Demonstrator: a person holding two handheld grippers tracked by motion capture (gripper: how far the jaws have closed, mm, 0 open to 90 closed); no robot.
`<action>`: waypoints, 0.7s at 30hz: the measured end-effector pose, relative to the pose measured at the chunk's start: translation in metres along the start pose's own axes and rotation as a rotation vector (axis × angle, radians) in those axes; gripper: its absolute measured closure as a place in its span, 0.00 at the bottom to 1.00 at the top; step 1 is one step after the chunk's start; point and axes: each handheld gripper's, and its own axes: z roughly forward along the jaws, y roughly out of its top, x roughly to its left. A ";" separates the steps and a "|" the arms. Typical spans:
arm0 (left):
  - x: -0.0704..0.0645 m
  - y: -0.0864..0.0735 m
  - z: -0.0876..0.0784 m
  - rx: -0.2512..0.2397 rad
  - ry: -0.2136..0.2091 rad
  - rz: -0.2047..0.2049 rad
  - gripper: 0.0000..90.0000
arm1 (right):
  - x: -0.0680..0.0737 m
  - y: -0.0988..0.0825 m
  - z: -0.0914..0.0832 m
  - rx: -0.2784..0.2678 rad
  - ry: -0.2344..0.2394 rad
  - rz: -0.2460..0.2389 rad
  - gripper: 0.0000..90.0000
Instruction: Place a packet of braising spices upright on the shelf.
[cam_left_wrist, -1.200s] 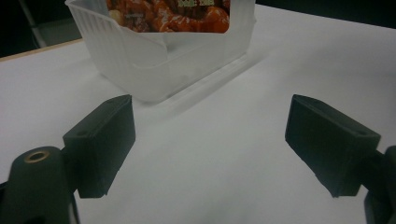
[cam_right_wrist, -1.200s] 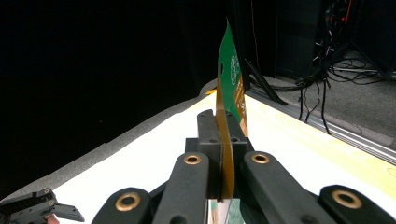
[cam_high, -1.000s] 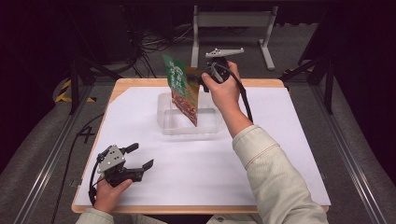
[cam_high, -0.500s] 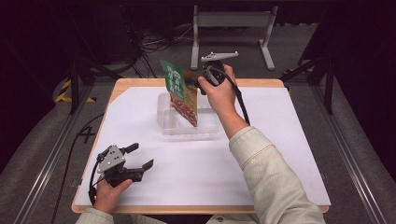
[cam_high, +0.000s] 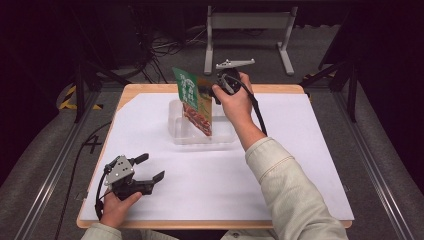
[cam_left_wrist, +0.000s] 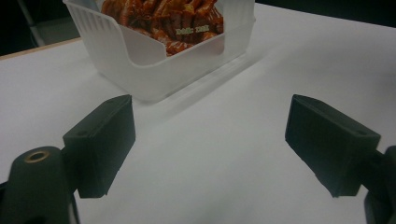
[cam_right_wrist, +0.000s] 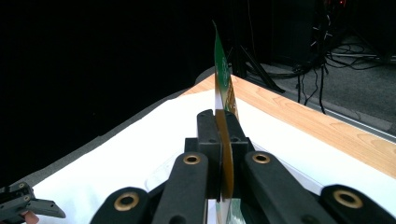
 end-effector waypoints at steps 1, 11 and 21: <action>0.000 0.000 0.000 0.003 0.000 0.005 0.19 | 0.000 -0.001 0.000 0.000 -0.002 0.000 0.99; 0.000 0.000 0.003 0.009 -0.004 0.003 0.19 | -0.002 -0.007 -0.008 -0.047 0.011 0.035 0.84; -0.001 0.000 0.004 0.012 -0.006 0.006 0.19 | 0.001 -0.005 -0.013 -0.092 0.006 0.013 0.49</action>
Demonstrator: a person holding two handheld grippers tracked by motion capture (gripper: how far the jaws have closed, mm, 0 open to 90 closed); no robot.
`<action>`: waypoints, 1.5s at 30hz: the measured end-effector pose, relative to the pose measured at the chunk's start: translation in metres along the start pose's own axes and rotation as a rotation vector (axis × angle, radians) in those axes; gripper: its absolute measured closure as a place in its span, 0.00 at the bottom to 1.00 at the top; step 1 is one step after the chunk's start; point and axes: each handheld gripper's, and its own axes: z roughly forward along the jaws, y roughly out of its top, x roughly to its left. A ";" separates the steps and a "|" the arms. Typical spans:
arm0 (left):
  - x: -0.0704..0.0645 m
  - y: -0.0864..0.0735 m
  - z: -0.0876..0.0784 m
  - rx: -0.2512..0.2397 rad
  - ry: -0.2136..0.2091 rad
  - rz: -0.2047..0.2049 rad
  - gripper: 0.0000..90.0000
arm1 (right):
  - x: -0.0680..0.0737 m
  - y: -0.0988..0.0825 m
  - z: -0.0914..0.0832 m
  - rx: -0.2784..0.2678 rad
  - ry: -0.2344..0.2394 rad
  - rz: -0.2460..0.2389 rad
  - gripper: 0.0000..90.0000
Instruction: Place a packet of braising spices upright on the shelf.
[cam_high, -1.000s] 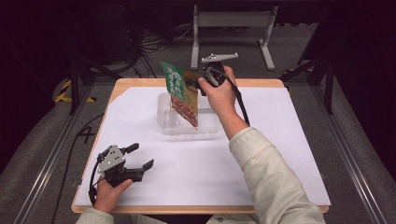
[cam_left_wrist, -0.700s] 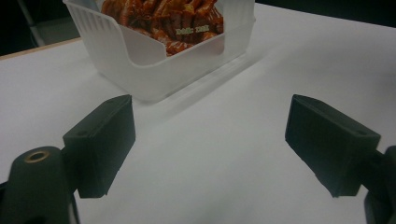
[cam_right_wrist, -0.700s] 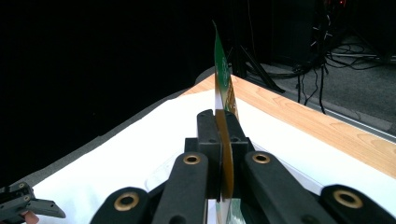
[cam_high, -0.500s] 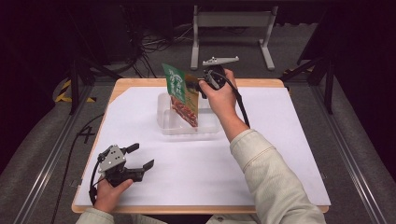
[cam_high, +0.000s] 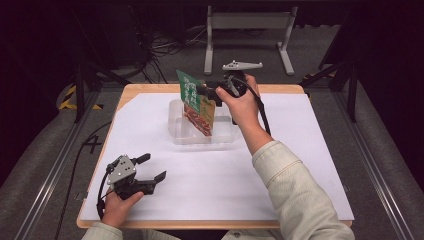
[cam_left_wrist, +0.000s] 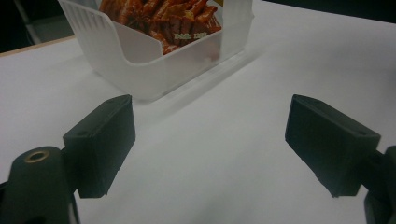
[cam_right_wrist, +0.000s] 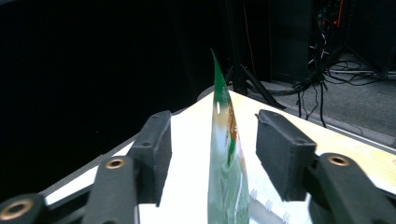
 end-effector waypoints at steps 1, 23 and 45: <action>0.000 0.000 0.000 0.002 0.002 0.004 0.19 | 0.000 0.000 0.000 0.001 0.003 -0.007 0.46; 0.002 0.001 0.000 -0.005 -0.002 0.004 0.19 | 0.024 -0.001 -0.048 -0.074 0.009 -0.203 0.29; 0.001 0.001 -0.001 0.004 0.006 0.003 0.19 | 0.013 -0.035 -0.139 -0.074 -0.021 -0.257 0.27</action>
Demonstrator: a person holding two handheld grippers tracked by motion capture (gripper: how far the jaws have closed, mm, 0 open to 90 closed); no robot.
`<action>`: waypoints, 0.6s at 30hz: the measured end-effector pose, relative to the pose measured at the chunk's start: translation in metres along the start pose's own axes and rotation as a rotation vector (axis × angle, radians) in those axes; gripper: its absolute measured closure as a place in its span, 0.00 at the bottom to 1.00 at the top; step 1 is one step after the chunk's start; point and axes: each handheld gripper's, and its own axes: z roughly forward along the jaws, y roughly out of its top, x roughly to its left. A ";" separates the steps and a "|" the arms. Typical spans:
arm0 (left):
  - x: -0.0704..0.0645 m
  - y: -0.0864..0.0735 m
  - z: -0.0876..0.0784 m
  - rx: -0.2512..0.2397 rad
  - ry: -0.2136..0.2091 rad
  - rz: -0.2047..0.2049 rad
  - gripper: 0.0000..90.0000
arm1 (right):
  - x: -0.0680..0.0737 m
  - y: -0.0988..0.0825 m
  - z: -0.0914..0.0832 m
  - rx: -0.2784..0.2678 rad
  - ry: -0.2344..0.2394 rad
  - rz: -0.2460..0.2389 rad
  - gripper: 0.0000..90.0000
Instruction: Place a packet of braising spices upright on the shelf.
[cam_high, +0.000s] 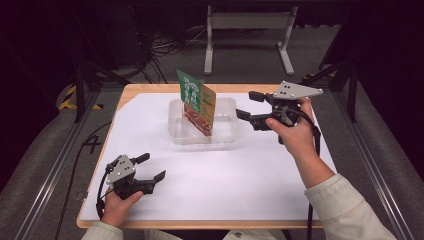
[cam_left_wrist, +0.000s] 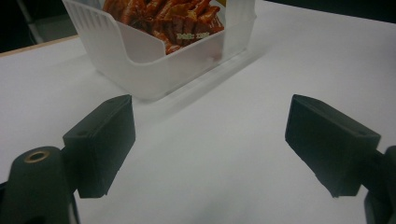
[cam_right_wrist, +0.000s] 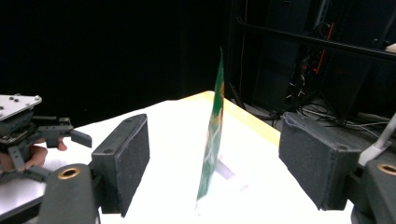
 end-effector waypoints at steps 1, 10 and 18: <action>0.000 0.000 0.000 0.001 0.000 -0.001 0.19 | -0.001 -0.002 -0.005 -0.002 -0.006 0.002 0.27; 0.000 0.000 0.000 0.001 0.000 -0.002 0.19 | -0.004 -0.018 -0.042 0.021 -0.039 -0.018 0.27; 0.000 0.001 -0.001 -0.010 -0.005 -0.007 0.18 | -0.005 -0.041 -0.059 0.014 -0.029 -0.016 0.27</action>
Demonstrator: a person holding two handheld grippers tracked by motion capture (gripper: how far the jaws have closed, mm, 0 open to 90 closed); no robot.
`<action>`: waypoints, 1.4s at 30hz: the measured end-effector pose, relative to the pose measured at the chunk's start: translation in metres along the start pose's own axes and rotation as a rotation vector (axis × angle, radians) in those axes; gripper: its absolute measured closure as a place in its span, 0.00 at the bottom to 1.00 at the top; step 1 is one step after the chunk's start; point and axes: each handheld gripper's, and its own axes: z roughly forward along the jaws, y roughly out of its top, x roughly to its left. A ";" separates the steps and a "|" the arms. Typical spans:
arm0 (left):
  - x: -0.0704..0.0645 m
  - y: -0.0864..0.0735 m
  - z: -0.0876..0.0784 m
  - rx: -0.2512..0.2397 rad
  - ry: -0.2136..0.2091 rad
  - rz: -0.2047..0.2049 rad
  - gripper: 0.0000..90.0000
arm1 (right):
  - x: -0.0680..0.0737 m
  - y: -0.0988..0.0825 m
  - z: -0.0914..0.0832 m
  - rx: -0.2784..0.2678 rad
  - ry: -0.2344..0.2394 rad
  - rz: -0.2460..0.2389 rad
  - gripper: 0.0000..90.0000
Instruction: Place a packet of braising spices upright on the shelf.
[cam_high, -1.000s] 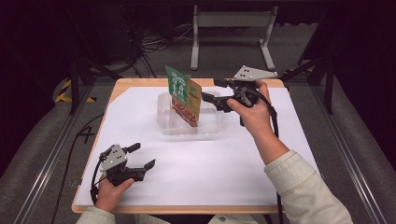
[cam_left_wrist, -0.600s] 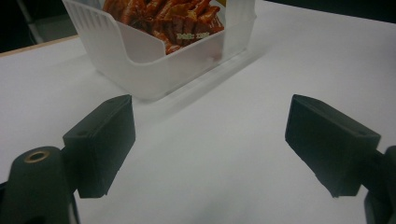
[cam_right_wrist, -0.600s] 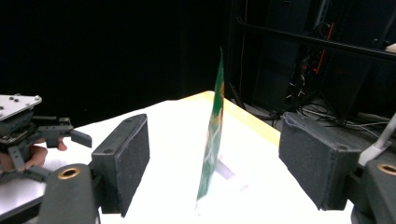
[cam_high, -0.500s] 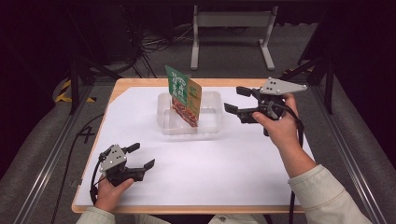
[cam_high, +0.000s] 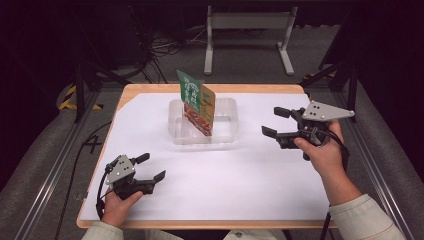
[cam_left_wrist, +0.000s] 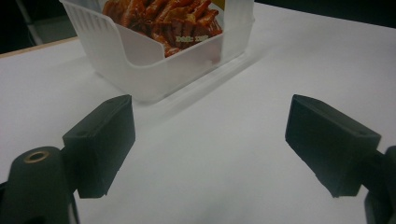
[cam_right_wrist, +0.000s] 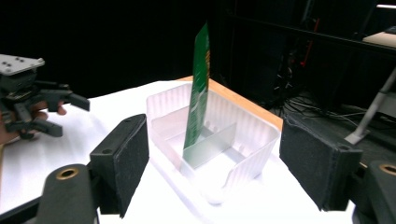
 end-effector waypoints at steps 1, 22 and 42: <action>0.000 0.000 -0.001 -0.001 -0.002 -0.005 0.18 | 0.001 -0.004 -0.001 -0.003 0.006 0.002 0.27; 0.000 0.002 -0.012 -0.043 -0.062 -0.021 0.18 | 0.012 -0.086 0.002 0.026 0.018 0.012 0.27; 0.000 0.002 -0.011 -0.047 -0.067 -0.022 0.17 | 0.020 -0.136 0.006 0.072 -0.006 0.031 0.24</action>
